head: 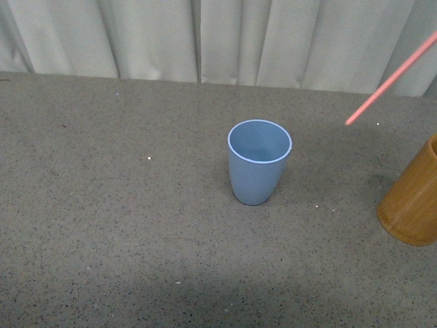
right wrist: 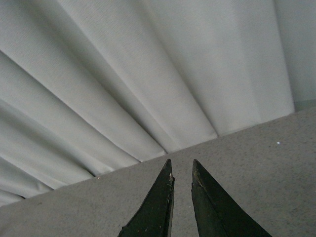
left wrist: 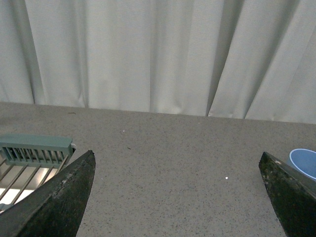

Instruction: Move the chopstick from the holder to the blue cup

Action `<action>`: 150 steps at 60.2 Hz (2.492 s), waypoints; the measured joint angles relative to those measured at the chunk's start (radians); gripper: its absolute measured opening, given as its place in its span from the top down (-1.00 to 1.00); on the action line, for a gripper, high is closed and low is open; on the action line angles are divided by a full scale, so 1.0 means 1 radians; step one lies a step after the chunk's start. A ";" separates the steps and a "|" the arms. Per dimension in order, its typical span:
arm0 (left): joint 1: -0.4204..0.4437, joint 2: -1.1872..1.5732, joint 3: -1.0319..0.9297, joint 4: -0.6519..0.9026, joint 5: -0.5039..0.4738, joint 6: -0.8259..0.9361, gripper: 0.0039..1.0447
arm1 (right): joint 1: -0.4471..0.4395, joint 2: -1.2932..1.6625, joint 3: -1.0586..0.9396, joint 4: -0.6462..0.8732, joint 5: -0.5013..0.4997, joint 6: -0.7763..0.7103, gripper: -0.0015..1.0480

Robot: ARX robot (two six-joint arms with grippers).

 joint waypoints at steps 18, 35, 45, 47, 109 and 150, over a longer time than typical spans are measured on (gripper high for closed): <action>0.000 0.000 0.000 0.000 0.000 0.000 -0.88 | 0.095 0.133 0.043 0.023 0.067 0.005 0.79; 0.000 0.000 0.000 0.000 0.000 0.000 -0.88 | 0.101 0.206 0.055 0.044 0.086 0.004 0.79; 0.000 0.000 0.000 0.000 0.000 0.000 -0.88 | 0.109 0.231 0.058 0.044 0.092 0.005 0.79; 0.000 0.000 0.000 0.000 0.000 0.000 -0.88 | 0.111 0.235 0.060 0.044 0.093 0.005 0.79; 0.000 0.000 0.000 0.000 0.000 0.000 -0.88 | 0.146 0.333 0.206 0.010 0.148 0.025 0.79; 0.000 0.000 0.000 0.000 0.000 0.000 -0.88 | 0.145 0.393 0.241 0.018 0.150 0.017 -0.82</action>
